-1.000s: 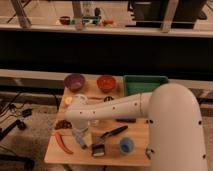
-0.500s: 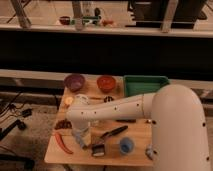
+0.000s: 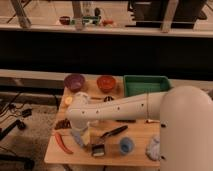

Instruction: Place sponge in plastic cup

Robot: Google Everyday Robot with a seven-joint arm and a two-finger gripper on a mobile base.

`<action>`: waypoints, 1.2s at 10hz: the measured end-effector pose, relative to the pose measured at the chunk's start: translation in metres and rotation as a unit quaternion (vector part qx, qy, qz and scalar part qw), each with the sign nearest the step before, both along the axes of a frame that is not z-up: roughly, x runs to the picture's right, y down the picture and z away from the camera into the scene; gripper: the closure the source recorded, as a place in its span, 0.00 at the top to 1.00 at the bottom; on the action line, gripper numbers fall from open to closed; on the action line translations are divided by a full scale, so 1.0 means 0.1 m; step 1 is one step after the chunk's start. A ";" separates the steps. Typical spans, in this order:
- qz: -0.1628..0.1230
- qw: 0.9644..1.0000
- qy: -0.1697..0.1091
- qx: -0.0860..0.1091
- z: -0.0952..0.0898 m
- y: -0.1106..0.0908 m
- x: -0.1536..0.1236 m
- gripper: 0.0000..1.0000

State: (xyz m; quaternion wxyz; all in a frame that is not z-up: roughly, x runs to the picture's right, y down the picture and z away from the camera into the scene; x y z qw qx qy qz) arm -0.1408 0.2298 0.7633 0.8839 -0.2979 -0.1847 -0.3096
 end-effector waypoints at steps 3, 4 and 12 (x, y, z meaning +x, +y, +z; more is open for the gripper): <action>0.028 1.000 0.002 0.012 -0.33 -0.29 0.06 0.12; 0.043 0.999 0.010 0.018 -0.46 -0.40 0.14 0.12; 0.139 0.985 0.082 0.055 -0.79 -0.71 0.98 0.12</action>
